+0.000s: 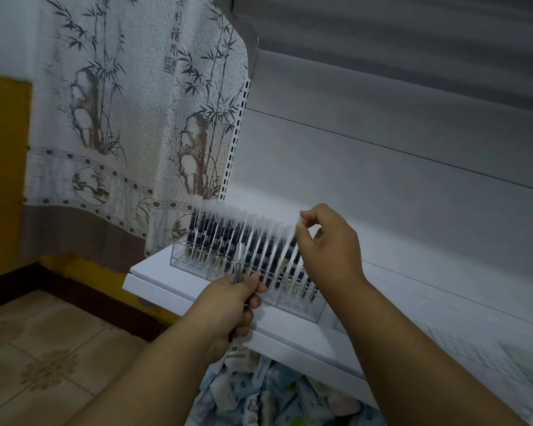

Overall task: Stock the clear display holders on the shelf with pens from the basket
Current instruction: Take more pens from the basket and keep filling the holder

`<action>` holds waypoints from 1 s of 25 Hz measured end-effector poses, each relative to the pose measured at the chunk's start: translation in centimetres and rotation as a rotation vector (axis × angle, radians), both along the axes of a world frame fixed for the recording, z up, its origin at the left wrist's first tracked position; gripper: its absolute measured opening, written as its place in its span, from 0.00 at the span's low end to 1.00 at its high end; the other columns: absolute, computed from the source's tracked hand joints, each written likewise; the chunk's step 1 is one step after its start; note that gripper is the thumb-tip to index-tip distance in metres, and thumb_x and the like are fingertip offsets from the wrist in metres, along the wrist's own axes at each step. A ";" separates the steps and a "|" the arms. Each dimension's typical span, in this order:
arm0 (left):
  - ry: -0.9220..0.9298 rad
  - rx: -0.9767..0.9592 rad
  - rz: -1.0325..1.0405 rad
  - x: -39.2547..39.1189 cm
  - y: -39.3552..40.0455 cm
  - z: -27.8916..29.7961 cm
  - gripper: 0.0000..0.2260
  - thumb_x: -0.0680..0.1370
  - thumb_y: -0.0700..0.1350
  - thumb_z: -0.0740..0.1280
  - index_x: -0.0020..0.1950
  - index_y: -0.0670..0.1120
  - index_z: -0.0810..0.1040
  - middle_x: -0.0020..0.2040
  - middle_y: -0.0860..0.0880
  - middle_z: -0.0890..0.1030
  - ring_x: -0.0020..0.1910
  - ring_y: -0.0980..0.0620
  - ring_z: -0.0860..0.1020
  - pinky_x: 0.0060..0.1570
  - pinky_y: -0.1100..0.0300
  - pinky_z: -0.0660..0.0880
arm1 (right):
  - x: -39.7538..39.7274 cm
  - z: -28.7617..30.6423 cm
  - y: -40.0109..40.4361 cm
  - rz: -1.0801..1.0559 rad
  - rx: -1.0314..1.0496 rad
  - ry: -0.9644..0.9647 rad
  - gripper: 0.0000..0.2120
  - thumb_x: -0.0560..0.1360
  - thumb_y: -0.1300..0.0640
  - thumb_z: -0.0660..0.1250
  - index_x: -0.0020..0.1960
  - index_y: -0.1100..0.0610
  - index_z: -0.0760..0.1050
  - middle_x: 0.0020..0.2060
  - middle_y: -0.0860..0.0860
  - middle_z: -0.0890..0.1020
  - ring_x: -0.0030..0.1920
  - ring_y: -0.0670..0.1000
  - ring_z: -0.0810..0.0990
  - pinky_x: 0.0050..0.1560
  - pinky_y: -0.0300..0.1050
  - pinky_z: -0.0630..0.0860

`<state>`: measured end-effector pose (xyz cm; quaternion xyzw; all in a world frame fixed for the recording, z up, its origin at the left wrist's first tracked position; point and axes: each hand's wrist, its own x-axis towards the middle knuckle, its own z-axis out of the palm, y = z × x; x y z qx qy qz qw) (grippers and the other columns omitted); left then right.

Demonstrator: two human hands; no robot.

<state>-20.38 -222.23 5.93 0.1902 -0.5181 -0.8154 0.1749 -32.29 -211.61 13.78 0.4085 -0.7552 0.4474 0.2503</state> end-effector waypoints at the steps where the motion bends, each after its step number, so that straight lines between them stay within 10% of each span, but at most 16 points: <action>1: 0.001 0.009 0.005 0.0 0.0 -0.1 0.10 0.82 0.46 0.62 0.49 0.40 0.76 0.29 0.48 0.72 0.21 0.54 0.60 0.22 0.64 0.56 | 0.2 -0.3 0.1 -0.027 0.007 0.023 0.03 0.78 0.56 0.65 0.47 0.49 0.75 0.45 0.40 0.78 0.36 0.44 0.74 0.42 0.45 0.78; 11: -0.022 -0.032 0.005 -0.3 0.5 0.2 0.09 0.83 0.45 0.61 0.48 0.40 0.76 0.29 0.48 0.72 0.22 0.54 0.60 0.22 0.64 0.57 | -1.6 -0.1 -0.9 -0.082 0.425 -0.159 0.16 0.82 0.52 0.59 0.67 0.51 0.74 0.56 0.53 0.82 0.54 0.55 0.81 0.56 0.49 0.77; 16: -0.029 -0.131 0.027 -0.7 0.9 0.9 0.09 0.82 0.45 0.62 0.48 0.41 0.77 0.29 0.48 0.72 0.22 0.54 0.61 0.23 0.63 0.58 | 0.9 0.0 0.1 0.013 0.236 -0.124 0.16 0.81 0.47 0.60 0.68 0.47 0.73 0.52 0.43 0.80 0.52 0.46 0.78 0.53 0.41 0.74; 20: -0.085 -0.471 0.038 -1.9 1.9 1.7 0.10 0.81 0.48 0.62 0.43 0.45 0.77 0.32 0.48 0.75 0.26 0.53 0.67 0.30 0.59 0.64 | 2.7 -0.4 0.2 0.285 0.231 -0.487 0.13 0.78 0.51 0.69 0.61 0.47 0.76 0.40 0.45 0.82 0.34 0.39 0.79 0.35 0.38 0.75; 25: -0.126 -1.103 0.131 -3.2 2.0 0.9 0.10 0.77 0.53 0.67 0.52 0.48 0.76 0.47 0.51 0.78 0.45 0.52 0.75 0.42 0.58 0.71 | 0.4 -0.7 1.7 0.090 -0.198 -0.438 0.09 0.76 0.55 0.70 0.53 0.46 0.73 0.39 0.47 0.84 0.29 0.43 0.76 0.34 0.43 0.76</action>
